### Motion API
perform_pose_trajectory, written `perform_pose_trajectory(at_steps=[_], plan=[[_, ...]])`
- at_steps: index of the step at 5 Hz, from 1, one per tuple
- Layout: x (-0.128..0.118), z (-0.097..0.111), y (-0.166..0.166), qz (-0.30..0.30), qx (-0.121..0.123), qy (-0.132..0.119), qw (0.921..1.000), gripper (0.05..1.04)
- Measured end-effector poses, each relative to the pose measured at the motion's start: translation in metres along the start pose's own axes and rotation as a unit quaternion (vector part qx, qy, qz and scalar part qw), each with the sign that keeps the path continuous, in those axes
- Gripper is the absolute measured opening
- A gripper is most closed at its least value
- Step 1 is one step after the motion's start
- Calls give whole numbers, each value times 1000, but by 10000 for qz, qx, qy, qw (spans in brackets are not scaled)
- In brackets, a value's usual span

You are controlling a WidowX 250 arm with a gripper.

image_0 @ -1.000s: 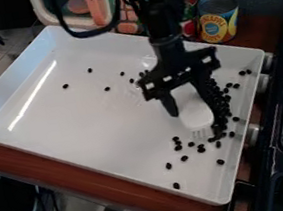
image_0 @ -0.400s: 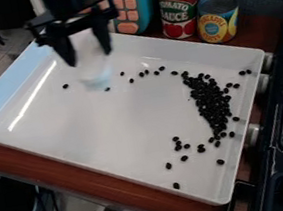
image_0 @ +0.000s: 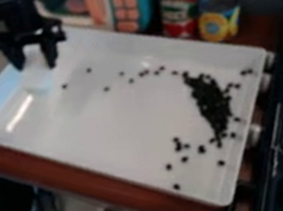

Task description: Sweep into pile

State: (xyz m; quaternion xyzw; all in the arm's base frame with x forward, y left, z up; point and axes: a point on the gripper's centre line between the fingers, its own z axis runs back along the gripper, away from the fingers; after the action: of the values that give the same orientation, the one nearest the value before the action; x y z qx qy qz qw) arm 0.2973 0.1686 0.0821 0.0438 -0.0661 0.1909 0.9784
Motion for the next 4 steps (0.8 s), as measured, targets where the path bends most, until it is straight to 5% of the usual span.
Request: perform_pose_trajectory(at_steps=[2,4], plan=[[32,-31,22,-137,242,51,9996,681],[31,-50,5,-308,432,162,9985,681]])
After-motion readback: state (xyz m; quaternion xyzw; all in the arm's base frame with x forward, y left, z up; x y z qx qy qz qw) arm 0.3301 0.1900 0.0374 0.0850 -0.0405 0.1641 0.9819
